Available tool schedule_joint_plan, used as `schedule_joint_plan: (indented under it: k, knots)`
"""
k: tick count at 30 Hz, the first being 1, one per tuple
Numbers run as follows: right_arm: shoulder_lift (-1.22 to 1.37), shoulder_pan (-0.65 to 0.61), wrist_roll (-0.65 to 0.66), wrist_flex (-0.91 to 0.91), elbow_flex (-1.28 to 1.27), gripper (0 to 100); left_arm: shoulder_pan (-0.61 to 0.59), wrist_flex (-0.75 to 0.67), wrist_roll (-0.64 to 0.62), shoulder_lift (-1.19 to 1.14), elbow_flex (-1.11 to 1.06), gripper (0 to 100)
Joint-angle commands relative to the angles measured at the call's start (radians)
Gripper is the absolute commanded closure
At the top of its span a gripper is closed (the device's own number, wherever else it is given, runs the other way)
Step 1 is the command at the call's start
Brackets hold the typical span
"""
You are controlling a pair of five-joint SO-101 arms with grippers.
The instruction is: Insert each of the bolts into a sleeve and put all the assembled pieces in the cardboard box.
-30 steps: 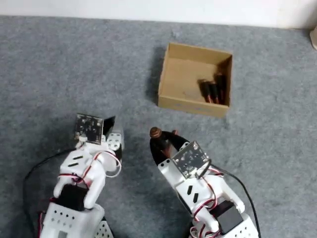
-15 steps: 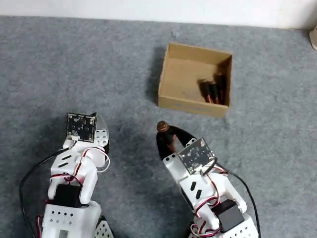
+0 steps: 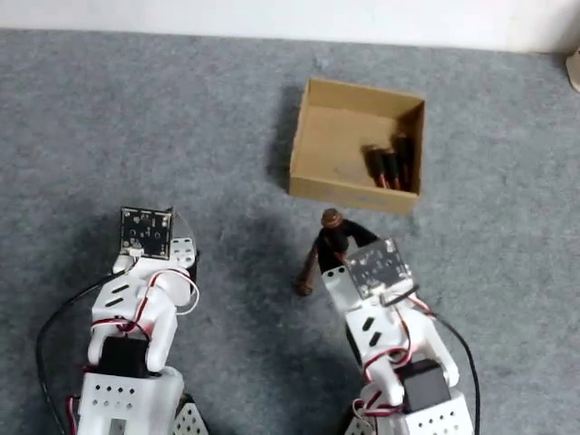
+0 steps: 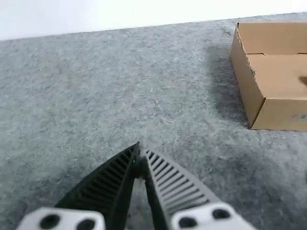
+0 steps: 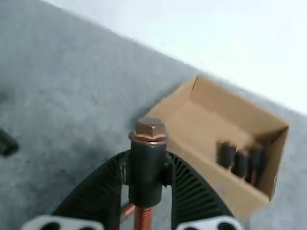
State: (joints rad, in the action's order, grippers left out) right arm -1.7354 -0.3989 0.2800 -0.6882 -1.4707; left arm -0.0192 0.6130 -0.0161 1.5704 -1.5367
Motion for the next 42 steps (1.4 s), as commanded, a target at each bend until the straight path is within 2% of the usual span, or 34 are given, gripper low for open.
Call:
schedule_joint_plan:
  k: [1, 6, 16, 26, 34, 42]
  knots:
    - [0.134, 0.035, 0.014, 0.053, 0.105, 99.4, -0.036, -0.02, 0.005, -0.002, 0.025, 99]
    - [0.39, 0.091, 0.012, 0.16, 0.283, 99.4, -0.122, -0.015, -0.029, -0.002, 0.044, 99]
    - [1.05, 0.185, 0.011, 0.176, 0.766, 99.4, -0.124, -0.02, -0.034, -0.002, 0.038, 99]
    - [1.58, 0.255, 0.011, 0.171, 1.198, 99.4, -0.116, -0.015, -0.034, -0.002, 0.035, 99]
    - [1.952, 0.272, 0.011, 0.056, 1.518, 99.4, -0.116, -0.015, -0.034, -0.002, 0.035, 99]
    - [2.232, 0.272, 0.011, -0.015, 1.736, 99.4, -0.114, -0.015, -0.034, -0.002, 0.035, 99]
